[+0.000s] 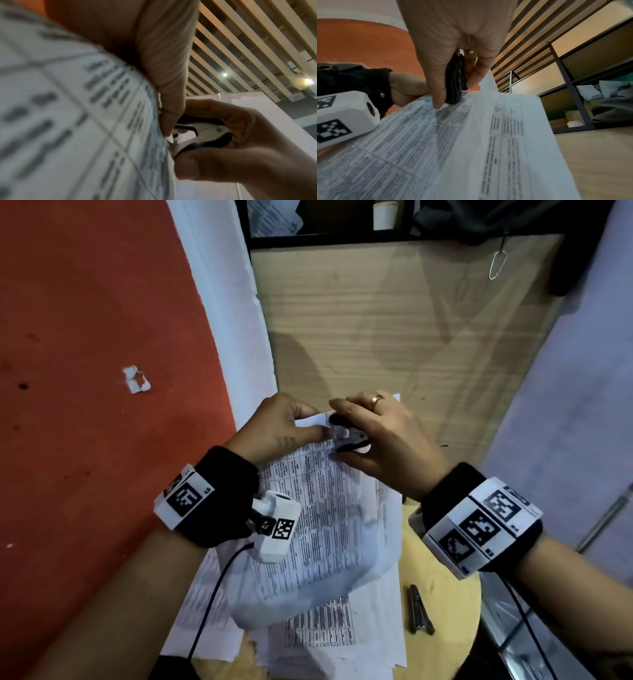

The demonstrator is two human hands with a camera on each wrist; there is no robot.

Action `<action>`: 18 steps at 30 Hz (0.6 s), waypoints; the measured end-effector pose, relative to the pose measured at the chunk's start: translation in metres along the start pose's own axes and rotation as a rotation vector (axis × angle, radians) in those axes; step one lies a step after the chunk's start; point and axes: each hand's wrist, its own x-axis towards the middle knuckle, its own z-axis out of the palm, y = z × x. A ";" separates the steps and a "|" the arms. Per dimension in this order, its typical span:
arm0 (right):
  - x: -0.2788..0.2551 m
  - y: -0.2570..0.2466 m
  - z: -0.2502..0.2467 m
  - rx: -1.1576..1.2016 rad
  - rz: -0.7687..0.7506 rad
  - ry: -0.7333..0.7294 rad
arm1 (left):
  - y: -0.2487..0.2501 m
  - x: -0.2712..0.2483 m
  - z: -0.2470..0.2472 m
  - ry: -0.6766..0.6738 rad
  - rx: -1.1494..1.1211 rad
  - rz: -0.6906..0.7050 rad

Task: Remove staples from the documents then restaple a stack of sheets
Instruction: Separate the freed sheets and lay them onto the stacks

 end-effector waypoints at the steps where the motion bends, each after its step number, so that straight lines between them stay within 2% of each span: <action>1: 0.001 -0.001 0.000 -0.008 -0.005 0.002 | 0.001 0.000 0.000 0.000 -0.024 -0.011; 8: 0.001 -0.005 -0.005 -0.093 -0.027 -0.022 | 0.008 -0.002 0.001 -0.034 -0.154 -0.058; 18: 0.003 -0.007 -0.006 -0.127 -0.069 -0.021 | 0.012 -0.007 0.001 -0.088 -0.200 -0.075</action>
